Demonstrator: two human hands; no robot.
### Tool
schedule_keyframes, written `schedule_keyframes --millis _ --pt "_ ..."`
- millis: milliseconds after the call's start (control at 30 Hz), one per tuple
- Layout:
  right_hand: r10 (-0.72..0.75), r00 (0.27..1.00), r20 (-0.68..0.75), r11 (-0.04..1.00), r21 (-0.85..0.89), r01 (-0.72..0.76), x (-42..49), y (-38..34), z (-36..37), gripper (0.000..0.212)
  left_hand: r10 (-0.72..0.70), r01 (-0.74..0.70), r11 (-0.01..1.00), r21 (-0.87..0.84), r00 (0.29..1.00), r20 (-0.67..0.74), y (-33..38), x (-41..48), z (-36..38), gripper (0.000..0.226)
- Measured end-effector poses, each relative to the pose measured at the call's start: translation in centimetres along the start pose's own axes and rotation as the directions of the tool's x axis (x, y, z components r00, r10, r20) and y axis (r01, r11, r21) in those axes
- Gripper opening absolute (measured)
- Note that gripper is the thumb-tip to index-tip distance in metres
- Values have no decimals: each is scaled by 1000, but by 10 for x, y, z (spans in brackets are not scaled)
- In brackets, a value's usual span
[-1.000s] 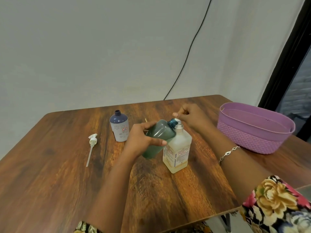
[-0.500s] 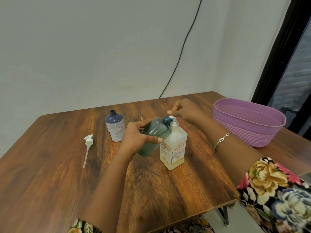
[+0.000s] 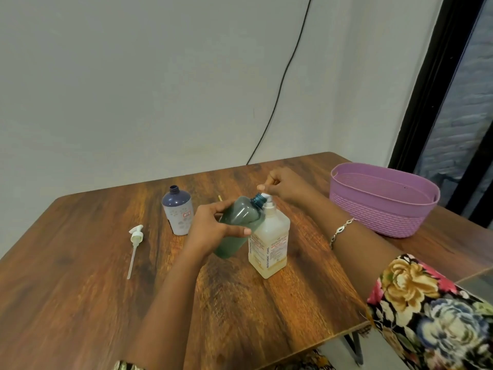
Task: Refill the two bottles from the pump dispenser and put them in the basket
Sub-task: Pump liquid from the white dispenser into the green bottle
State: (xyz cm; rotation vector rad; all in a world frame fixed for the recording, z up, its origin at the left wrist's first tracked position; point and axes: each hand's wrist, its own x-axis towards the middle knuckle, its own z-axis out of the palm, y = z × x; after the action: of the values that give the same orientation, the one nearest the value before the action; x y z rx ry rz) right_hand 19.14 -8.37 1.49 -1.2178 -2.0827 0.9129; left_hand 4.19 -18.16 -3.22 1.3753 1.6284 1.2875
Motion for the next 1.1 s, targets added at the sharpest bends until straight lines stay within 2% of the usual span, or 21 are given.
schedule_keyframes --millis 333,600,700,1100 --pt "14 1000 -23 998 62 -13 -2 -4 -3 27 9 -9 1000 15 1000 -6 8 1 -2 70" --pt "5 997 -80 1000 11 -4 -7 -12 -1 26 2 -2 1000 -3 1000 -23 9 -7 -1 67" --pt "9 999 -42 999 32 -8 -9 -18 -11 26 19 -19 1000 18 999 -28 15 -5 -2 67" --pt "73 996 -51 982 177 -63 -7 -13 -2 24 0 -1 999 -33 1000 -19 10 -6 2 68"
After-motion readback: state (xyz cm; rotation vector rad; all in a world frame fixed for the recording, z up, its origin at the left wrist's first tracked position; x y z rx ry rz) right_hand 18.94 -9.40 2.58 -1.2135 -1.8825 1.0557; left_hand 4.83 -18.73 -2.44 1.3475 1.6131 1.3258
